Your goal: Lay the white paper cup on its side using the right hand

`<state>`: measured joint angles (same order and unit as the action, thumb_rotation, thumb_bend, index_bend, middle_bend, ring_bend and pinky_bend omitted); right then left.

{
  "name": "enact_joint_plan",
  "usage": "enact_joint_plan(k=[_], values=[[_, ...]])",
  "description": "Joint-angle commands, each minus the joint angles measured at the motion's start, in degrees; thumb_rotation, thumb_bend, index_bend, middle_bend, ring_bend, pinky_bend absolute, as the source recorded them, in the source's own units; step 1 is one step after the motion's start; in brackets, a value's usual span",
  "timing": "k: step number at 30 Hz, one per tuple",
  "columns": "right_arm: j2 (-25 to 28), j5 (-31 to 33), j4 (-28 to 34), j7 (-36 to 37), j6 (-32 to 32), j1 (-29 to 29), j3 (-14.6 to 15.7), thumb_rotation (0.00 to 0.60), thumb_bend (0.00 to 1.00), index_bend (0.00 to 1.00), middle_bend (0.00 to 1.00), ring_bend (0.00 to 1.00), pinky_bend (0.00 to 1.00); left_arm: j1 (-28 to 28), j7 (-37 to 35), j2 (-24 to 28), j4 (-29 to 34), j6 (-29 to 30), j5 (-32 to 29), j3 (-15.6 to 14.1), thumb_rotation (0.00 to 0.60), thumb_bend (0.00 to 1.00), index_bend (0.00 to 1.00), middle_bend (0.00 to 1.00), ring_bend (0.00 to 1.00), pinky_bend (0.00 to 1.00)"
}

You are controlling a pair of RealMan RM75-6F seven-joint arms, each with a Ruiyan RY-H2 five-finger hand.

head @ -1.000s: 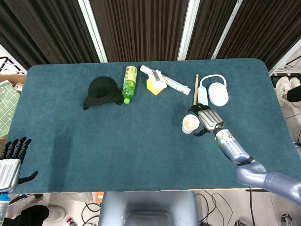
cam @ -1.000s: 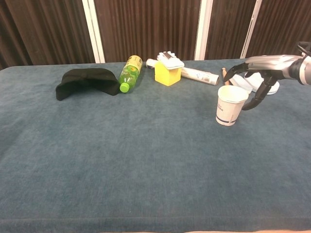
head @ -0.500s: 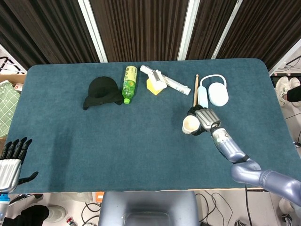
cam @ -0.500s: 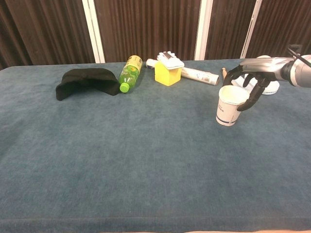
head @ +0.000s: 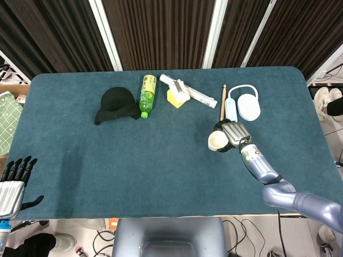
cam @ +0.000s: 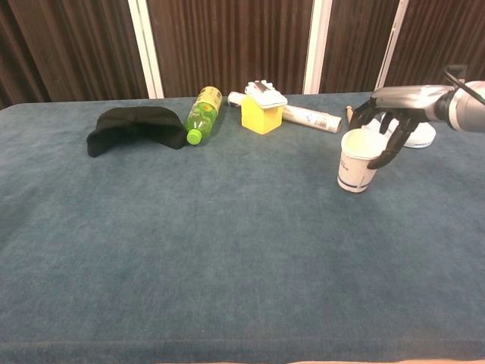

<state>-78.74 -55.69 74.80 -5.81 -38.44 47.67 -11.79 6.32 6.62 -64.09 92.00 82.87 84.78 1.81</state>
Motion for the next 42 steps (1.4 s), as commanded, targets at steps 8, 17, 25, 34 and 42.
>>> enact_joint_plan(k=[8,17,25,34,42], values=[[7.8,8.6,10.3,-18.7,-4.7,5.0,1.5,0.6,0.17,0.47,0.31,0.16,0.31,0.1,0.6,-0.1,-0.1,-0.1,-0.1,0.0,0.599,0.04,0.0,0.0,0.0,0.0],[8.8,27.3,20.2,-45.9,-14.2,14.6,7.1,0.6,0.18,0.47,0.32,0.17,0.31,0.0,0.7,-0.1,-0.2,0.0,0.0,-0.1,0.599,0.04,0.0,0.0,0.0,0.0],[2.9,37.3,20.0,-58.9,-20.1,20.3,10.3,0.6,0.2,0.47,0.32,0.18,0.31,0.1,0.5,0.0,-0.1,0.0,0.1,-0.1,0.599,0.04,0.0,0.0,0.0,0.0],[-3.7,41.8,15.6,-62.2,-20.2,22.9,10.0,0.6,0.2,0.46,0.32,0.19,0.31,0.1,0.2,0.2,-0.1,-0.3,0.2,-0.2,0.599,0.04,0.0,0.0,0.0,0.0],[-8.3,43.3,11.0,-62.3,-18.8,23.8,9.3,0.6,0.2,0.49,0.31,0.2,0.31,0.1,-0.3,0.3,-0.2,-0.3,0.3,-0.4,0.599,0.04,0.0,0.0,0.0,0.0]])
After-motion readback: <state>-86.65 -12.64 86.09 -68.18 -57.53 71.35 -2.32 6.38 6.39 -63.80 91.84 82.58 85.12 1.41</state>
